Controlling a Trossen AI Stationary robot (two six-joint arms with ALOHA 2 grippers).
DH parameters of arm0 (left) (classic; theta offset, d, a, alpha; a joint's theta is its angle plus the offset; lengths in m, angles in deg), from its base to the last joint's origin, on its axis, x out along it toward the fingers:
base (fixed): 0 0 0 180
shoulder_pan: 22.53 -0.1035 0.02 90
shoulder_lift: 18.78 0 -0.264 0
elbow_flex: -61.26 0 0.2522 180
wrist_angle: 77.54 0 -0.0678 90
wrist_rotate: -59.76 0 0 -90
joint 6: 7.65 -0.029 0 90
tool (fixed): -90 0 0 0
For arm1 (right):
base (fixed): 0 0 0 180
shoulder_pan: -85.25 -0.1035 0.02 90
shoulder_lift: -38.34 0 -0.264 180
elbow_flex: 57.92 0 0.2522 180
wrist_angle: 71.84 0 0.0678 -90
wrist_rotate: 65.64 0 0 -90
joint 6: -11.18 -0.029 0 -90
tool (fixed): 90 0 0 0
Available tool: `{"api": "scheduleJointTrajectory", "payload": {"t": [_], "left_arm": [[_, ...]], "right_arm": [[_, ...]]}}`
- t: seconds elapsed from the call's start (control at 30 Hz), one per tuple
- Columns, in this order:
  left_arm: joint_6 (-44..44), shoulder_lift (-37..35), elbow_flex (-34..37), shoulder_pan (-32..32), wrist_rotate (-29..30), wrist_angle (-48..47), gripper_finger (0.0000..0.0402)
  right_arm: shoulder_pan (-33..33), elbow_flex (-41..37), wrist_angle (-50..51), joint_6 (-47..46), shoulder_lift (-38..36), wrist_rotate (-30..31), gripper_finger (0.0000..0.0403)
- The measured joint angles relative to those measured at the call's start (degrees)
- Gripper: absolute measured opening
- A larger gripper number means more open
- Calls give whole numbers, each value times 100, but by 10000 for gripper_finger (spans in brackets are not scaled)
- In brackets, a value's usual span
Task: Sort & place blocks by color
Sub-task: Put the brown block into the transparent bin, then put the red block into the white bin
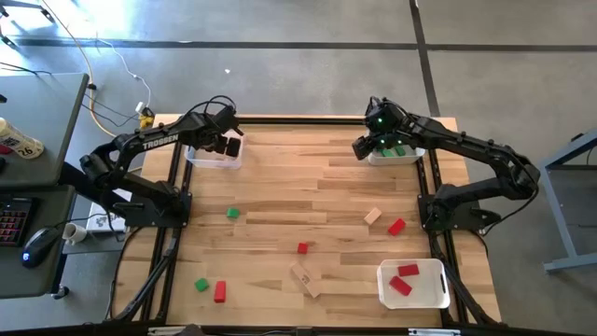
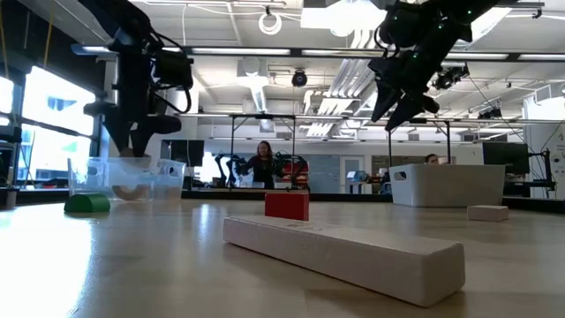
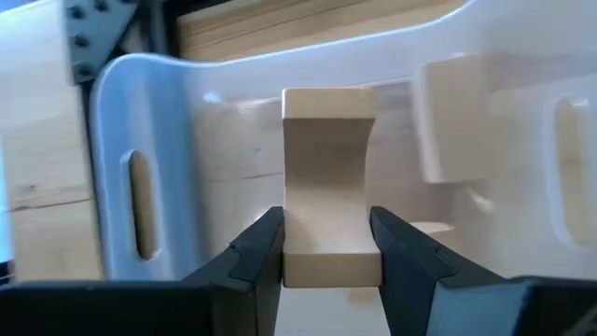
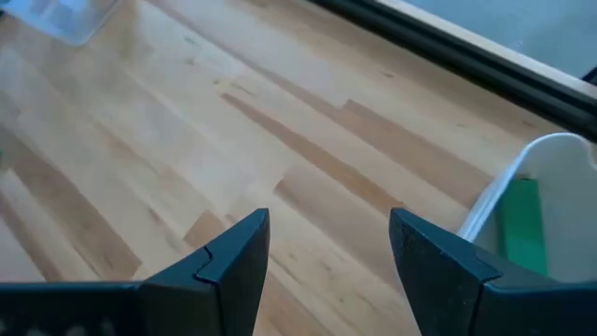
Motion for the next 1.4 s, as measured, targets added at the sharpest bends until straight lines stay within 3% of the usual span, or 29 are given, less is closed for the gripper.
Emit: {"api": "scheduleJointTrajectory", "payload": {"t": [0.63,0.97,1.4], "left_arm": [[39,11,0,-38,-362,173,208],[-618,11,0,-34,-610,426,218],[-1294,2,-191,330,-591,804,218]], "right_arm": [[-853,-2,91,-258,0,52,209],[-1746,-2,439,-1644,0,37,209],[-3186,-2,1940,-4915,0,115,209]]}}
